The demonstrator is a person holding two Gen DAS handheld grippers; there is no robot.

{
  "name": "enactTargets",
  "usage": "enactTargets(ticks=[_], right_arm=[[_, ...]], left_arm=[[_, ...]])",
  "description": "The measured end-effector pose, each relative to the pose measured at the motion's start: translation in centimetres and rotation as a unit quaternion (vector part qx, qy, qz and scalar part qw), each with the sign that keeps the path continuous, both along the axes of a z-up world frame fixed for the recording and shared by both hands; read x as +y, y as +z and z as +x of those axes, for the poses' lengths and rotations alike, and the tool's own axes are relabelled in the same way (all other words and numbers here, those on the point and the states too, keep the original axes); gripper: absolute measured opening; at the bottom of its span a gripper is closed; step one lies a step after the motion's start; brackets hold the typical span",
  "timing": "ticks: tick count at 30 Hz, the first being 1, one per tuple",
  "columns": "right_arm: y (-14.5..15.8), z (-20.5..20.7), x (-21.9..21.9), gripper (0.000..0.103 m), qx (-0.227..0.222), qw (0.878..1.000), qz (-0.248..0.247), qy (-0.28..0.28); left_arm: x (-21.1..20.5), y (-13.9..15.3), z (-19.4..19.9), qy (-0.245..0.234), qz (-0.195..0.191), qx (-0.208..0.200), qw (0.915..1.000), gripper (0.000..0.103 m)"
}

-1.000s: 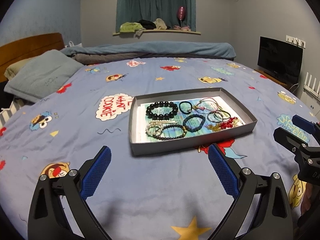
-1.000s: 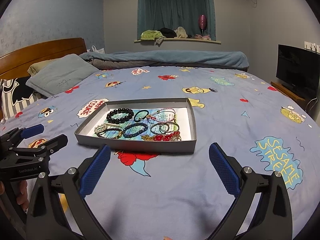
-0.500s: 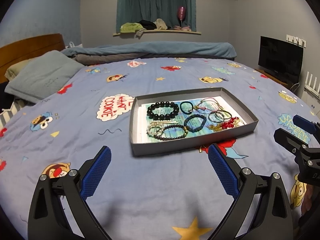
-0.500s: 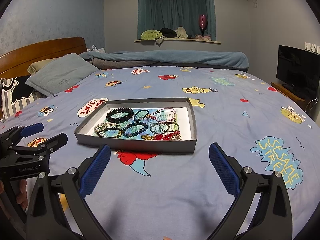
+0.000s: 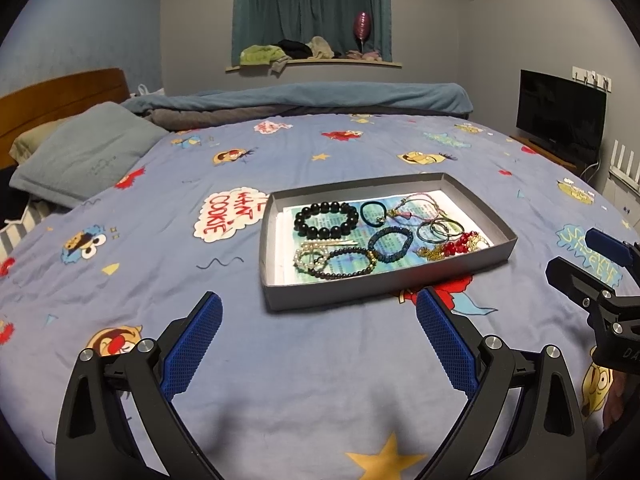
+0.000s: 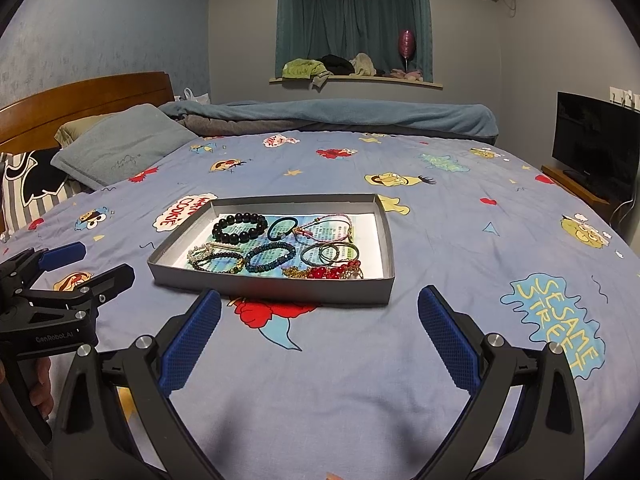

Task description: Organize jewelry

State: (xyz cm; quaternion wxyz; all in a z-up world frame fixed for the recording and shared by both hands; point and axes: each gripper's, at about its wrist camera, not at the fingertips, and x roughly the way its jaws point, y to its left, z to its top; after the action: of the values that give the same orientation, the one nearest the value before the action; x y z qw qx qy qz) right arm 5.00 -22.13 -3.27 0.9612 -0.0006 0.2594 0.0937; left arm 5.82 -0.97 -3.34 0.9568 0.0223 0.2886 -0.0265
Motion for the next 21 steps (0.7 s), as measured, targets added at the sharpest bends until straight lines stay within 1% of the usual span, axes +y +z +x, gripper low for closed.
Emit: enactTargets(ticks=[7, 13, 21], right_arm=[[-0.01, 0.0, 0.05, 0.097, 0.001, 1.0, 0.001, -0.001], [-0.02, 0.08, 0.04, 0.097, 0.002, 1.0, -0.001, 0.0], [-0.21, 0.12, 0.05, 0.097, 0.004, 1.0, -0.004, 0.002]], left_arm=[[0.24, 0.08, 0.1, -0.006, 0.0, -0.002, 1.0, 0.097], [0.2, -0.15, 0.47, -0.006, -0.002, 0.009, 0.9999, 0.097], [0.23, -0.33, 0.6, -0.005, 0.001, 0.013, 0.9999, 0.097]])
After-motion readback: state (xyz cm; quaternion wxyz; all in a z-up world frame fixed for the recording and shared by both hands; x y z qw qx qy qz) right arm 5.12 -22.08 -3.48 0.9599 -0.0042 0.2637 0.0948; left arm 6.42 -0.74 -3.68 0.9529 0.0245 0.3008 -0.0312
